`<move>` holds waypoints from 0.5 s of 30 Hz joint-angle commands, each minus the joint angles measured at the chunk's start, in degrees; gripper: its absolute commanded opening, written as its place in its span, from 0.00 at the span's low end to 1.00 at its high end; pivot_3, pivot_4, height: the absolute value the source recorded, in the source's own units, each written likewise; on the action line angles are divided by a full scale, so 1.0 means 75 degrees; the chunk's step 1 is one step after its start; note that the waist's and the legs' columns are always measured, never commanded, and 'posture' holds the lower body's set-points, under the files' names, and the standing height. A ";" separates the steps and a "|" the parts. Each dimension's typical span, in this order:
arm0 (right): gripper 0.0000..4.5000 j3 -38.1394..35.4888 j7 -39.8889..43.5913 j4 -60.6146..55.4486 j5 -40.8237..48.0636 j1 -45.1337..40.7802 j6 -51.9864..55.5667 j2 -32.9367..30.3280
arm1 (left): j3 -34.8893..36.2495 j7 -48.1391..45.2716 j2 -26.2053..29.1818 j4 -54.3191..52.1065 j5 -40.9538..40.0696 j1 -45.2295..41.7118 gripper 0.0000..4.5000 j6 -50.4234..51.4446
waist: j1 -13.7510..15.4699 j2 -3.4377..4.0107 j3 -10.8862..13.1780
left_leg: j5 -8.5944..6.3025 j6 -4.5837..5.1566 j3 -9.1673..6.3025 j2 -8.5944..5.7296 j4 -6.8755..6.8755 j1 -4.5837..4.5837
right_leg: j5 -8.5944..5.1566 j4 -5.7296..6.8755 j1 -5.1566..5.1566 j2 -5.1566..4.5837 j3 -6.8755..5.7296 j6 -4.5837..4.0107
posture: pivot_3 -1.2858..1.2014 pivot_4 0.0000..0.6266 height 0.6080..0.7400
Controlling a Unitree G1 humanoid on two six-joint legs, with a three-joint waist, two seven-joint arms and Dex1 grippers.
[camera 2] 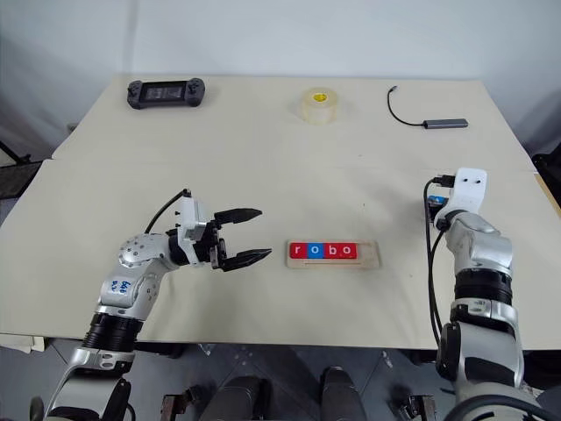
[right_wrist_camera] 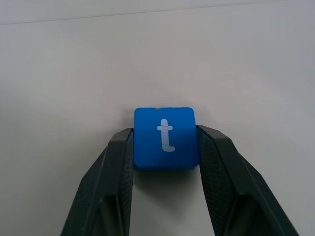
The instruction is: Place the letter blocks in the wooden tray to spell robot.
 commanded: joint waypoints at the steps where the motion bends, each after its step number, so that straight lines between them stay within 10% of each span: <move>1: 0.33 -0.0276 -0.0114 -0.2941 0.0628 0.1203 0.1623 0.0194 | 0.0050 -0.0059 0.0068 -0.0382 -0.0147 0.0032 1.00 0.0027 | 0.0016 0.0003 -0.0002 | 0.0000 0.0000 -0.0001 -0.0001 -0.0005 -0.0008 | 0.0000 -0.0001 -0.0009 0.0000 0.0000 0.0000 | 0.52 0.24 1.00; 10: 0.33 -0.0254 -0.0781 -0.6191 0.0848 0.2992 0.3156 0.1323 | 0.0034 -0.0337 0.0226 -0.0195 -0.0162 -0.0099 1.00 0.0171 | 0.0001 0.0004 -0.0003 | 0.0001 -0.0003 0.0010 -0.0003 -0.0002 0.0005 | 0.0000 0.0003 -0.0010 0.0012 0.0013 -0.0001 | 0.52 0.24 1.00; 15: 0.69 -0.0154 -0.0442 -0.6473 0.0933 0.2973 0.3443 0.1152 | 0.0015 -0.0308 0.0188 -0.0207 -0.0142 -0.0115 1.00 0.0148 | 0.0005 0.0005 -0.0003 | 0.0002 -0.0002 0.0009 -0.0009 -0.0002 0.0005 | 0.0000 0.0004 -0.0012 0.0011 0.0013 -0.0001 | 0.52 0.24 1.00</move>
